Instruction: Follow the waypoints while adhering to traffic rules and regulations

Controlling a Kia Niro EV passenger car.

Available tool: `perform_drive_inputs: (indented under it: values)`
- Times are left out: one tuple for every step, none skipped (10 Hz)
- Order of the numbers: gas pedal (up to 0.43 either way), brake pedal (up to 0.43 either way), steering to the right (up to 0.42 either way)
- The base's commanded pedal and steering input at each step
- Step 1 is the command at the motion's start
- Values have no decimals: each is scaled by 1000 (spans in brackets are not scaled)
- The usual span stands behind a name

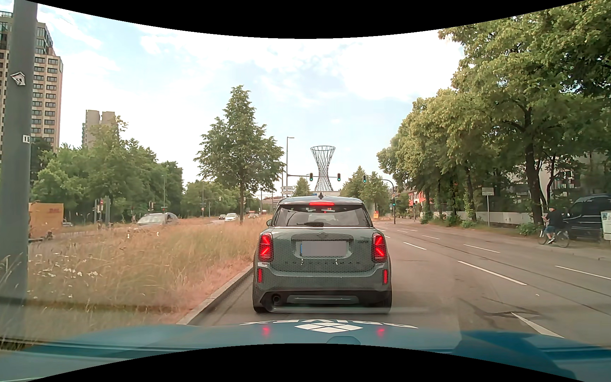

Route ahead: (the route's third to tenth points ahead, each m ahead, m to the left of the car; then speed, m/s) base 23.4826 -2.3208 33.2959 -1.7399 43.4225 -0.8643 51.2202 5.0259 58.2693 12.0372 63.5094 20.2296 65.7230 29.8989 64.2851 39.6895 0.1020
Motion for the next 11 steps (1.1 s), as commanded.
perform_drive_inputs:
  values:
    - [0, 79, -1]
    - [0, 110, -1]
    - [0, 116, -1]
    - [0, 128, -1]
    - [0, 140, -1]
    - [0, 146, -1]
    - [0, 146, -1]
    - [0, 146, -1]
    - [0, 146, -1]
    - [0, 146, -1]
    - [0, 146, -1]
